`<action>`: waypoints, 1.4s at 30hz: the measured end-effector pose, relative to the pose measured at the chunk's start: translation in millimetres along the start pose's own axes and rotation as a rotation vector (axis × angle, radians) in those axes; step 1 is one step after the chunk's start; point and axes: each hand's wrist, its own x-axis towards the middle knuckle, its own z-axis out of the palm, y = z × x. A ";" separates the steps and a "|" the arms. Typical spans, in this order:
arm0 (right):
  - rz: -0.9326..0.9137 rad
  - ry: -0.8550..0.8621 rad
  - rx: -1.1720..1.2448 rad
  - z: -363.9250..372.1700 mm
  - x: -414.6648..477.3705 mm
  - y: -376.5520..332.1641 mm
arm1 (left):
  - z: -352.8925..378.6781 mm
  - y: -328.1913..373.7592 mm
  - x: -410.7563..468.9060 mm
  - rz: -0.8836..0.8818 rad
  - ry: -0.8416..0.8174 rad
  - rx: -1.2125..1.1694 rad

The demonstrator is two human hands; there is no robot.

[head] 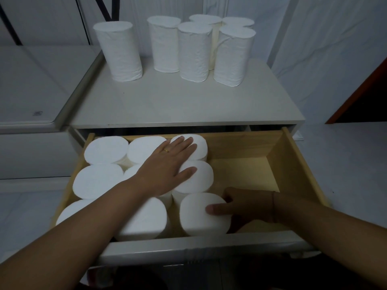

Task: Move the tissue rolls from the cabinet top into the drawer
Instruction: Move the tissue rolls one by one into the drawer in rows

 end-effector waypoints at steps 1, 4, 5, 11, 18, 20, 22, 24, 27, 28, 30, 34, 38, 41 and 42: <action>-0.001 -0.008 0.000 1.0 0.4 -1.4 | 0.3 -0.2 0.2 0.002 0.001 -0.001; -0.020 -0.024 -0.012 5.6 4.6 -4.6 | 0.6 0.3 0.3 0.002 0.010 -0.006; -0.027 -0.030 -0.013 7.2 6.5 -5.3 | 0.6 0.5 0.2 0.003 0.012 -0.008; -0.078 -0.093 0.041 12.4 16.5 -6.3 | 0.3 0.7 0.0 -0.002 0.011 -0.015; -0.129 -0.139 0.068 15.8 21.3 -9.1 | 1.7 -0.9 1.6 0.001 0.008 0.006; -0.113 -0.127 0.019 14.7 20.0 -11.3 | 1.2 -0.6 1.4 0.000 0.010 -0.003; -0.121 -0.057 -0.142 11.0 15.0 -19.5 | -0.2 0.1 0.1 0.002 0.025 -0.019; -0.170 0.102 -0.364 3.8 3.8 -35.4 | -2.3 2.2 -1.0 0.000 0.055 -0.050; -0.274 0.407 -0.698 -10.4 -13.9 -74.0 | -12.8 0.6 -2.6 -0.053 0.158 -0.114; -0.314 0.494 -0.767 -15.1 -16.8 -87.6 | -17.1 -0.8 -2.5 -0.076 0.191 -0.120; -0.402 0.578 -0.822 -21.4 -14.4 -113.3 | -24.9 -5.5 -2.0 -0.119 0.231 -0.109; -0.637 0.721 -0.588 -29.7 19.0 -157.4 | -36.6 -19.6 -2.7 -0.193 0.269 -0.085; -0.713 0.788 -0.380 -30.8 68.6 -192.9 | -44.8 -41.3 -6.9 -0.276 0.296 -0.110; -0.745 0.795 -0.293 -29.8 101.5 -213.8 | -49.0 -60.4 -8.9 -0.367 0.300 -0.131; -0.748 0.808 -0.275 -30.0 111.2 -220.0 | -49.5 -66.0 -9.3 -0.397 0.302 -0.126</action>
